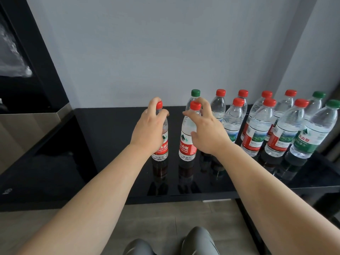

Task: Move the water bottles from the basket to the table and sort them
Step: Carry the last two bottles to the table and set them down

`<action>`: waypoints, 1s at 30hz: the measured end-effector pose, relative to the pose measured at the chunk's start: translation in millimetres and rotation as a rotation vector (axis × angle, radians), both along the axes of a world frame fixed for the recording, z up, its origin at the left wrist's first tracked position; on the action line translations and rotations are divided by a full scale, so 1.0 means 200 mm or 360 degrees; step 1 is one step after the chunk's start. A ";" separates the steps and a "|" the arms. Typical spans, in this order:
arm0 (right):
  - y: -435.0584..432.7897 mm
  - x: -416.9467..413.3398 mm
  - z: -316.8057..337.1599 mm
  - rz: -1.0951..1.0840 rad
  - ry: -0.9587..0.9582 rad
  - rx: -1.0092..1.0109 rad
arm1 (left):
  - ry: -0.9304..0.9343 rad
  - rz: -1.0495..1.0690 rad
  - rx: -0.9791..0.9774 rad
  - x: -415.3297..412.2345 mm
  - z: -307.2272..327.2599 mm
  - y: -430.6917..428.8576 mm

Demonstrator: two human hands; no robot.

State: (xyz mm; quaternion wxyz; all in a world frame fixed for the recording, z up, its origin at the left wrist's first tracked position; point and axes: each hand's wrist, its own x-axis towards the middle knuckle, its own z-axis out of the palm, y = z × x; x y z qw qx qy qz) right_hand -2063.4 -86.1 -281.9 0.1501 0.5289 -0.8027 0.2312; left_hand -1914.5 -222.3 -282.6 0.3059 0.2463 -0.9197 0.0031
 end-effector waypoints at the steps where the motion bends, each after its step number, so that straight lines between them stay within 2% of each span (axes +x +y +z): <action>1: 0.00 0.01 0.01 0.0007 0.0026 0.0001 | -0.0008 0.0007 -0.0014 0.00 0.00 0.00; 7: -0.01 0.06 -0.02 -0.0124 0.0244 -0.0075 | -0.0036 0.0066 -0.0056 0.02 -0.01 0.00; 14: -0.03 0.05 -0.03 0.0044 0.0089 -0.0076 | -0.0049 -0.0052 0.0053 0.04 0.01 -0.03; 17: -0.04 0.05 -0.02 0.0005 0.0110 -0.0022 | -0.0053 -0.0100 0.0101 0.04 0.01 -0.05; 21: -0.06 0.09 -0.03 -0.0097 0.0090 -0.0014 | -0.0058 -0.0081 0.0003 0.02 -0.03 -0.08; 30: -0.11 0.10 -0.06 -0.0059 -0.0028 -0.0078 | 0.0014 -0.0093 0.0002 0.02 -0.05 -0.12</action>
